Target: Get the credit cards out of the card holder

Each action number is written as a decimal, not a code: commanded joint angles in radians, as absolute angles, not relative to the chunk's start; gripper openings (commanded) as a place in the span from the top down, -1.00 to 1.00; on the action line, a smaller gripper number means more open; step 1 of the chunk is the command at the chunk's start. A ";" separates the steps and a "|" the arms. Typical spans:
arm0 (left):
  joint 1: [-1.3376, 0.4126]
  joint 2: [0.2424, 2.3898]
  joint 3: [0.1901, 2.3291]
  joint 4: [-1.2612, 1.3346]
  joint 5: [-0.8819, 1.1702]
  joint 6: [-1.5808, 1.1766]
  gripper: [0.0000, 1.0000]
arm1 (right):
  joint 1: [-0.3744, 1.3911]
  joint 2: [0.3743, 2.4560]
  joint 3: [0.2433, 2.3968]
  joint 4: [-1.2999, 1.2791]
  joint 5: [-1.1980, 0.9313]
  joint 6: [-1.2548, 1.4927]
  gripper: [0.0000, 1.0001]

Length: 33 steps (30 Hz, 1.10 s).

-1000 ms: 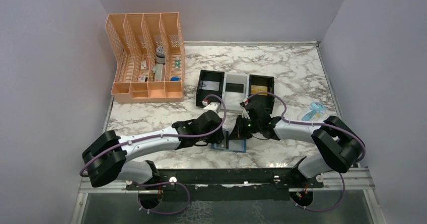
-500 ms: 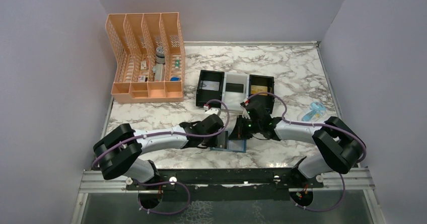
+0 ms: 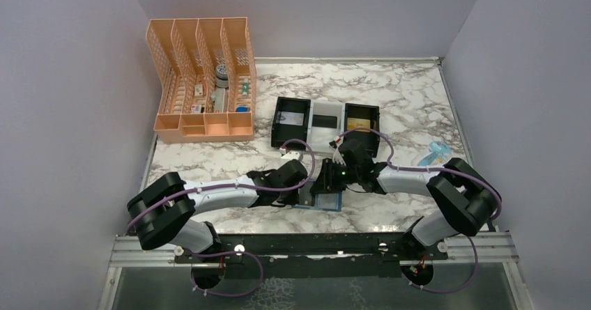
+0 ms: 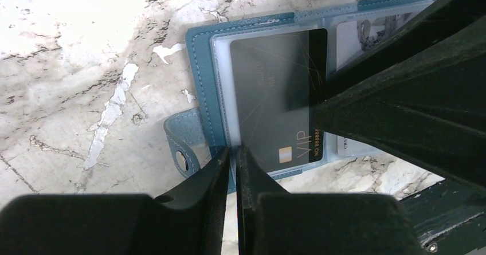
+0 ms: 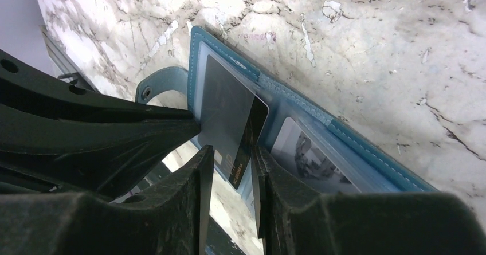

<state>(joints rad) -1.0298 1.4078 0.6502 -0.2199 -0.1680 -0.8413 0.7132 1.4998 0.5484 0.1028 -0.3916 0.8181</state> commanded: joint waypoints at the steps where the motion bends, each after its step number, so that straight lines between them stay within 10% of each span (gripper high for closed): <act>1: -1.038 1.407 0.612 -0.224 -0.151 -0.858 0.75 | 0.710 1.554 0.538 0.121 -0.411 0.826 0.35; 33: -1.043 1.432 0.626 -0.210 -0.129 -0.856 1.00 | 0.791 1.562 0.551 0.014 -0.209 0.843 0.32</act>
